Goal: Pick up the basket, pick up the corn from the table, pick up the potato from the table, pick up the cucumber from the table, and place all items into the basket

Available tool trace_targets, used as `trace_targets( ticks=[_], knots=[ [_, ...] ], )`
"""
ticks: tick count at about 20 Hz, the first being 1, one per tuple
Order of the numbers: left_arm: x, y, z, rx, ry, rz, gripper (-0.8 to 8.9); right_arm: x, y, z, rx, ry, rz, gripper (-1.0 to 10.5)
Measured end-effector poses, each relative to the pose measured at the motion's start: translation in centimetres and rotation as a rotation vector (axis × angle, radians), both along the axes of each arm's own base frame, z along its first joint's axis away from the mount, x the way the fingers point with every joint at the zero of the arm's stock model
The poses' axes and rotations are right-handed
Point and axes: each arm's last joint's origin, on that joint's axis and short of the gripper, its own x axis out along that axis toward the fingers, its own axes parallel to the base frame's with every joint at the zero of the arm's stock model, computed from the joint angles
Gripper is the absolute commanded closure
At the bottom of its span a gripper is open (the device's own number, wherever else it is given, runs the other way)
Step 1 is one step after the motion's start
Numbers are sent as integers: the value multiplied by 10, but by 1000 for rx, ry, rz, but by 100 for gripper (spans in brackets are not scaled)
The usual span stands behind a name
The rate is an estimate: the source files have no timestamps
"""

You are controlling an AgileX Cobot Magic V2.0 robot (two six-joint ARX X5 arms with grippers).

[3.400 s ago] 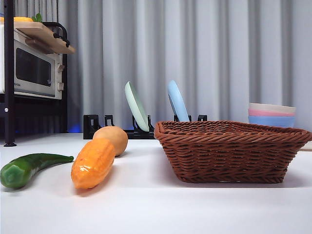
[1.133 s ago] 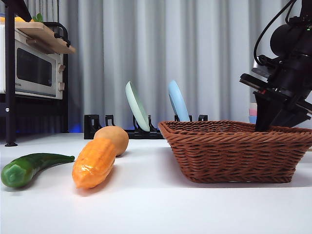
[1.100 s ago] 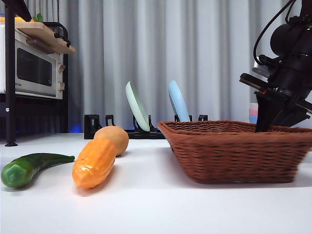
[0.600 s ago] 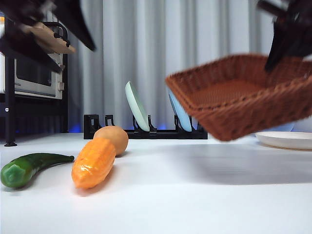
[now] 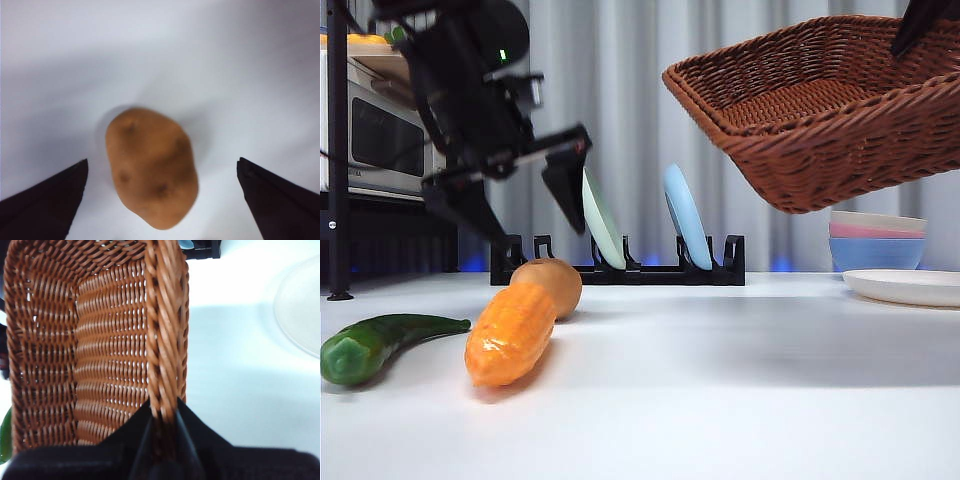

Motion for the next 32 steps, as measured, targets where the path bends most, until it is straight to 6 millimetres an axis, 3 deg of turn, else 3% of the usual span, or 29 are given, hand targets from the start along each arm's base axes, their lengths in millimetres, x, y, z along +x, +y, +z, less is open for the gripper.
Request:
trace_targets(
  ticks=[4, 9, 12, 15, 19, 21, 24, 27, 29, 32],
  knots=[
    [7, -5, -20, 17, 41, -5, 311, 0, 0, 0, 0, 1, 0, 963],
    [11, -12, -29, 11, 28, -19, 322, 0, 0, 0, -1, 1, 0, 963],
    [12, -16, -42, 27, 68, -28, 526, 0, 0, 0, 0, 1, 0, 963],
    [13, -17, -45, 36, 65, -43, 836, 0, 0, 0, -2, 1, -2, 963],
    [9, -15, -39, 65, 57, -56, 822, 0, 0, 0, -2, -2, -2, 963],
    [2, -11, -13, 65, -6, -47, 822, 6, 1, -2, -1, -5, -2, 963],
    [-26, 1, 63, -14, -209, -39, 822, 25, 3, -16, 3, 39, -5, 963],
    [-67, 16, 131, -116, -402, -33, 822, 49, 11, -36, 22, 102, 14, 963],
    [-94, 15, 155, -202, -455, -77, 822, 63, 20, -48, 98, 131, 80, 963],
    [-112, -7, 160, -262, -448, -168, 822, 75, 38, -54, 207, 130, 159, 963]
  ],
)
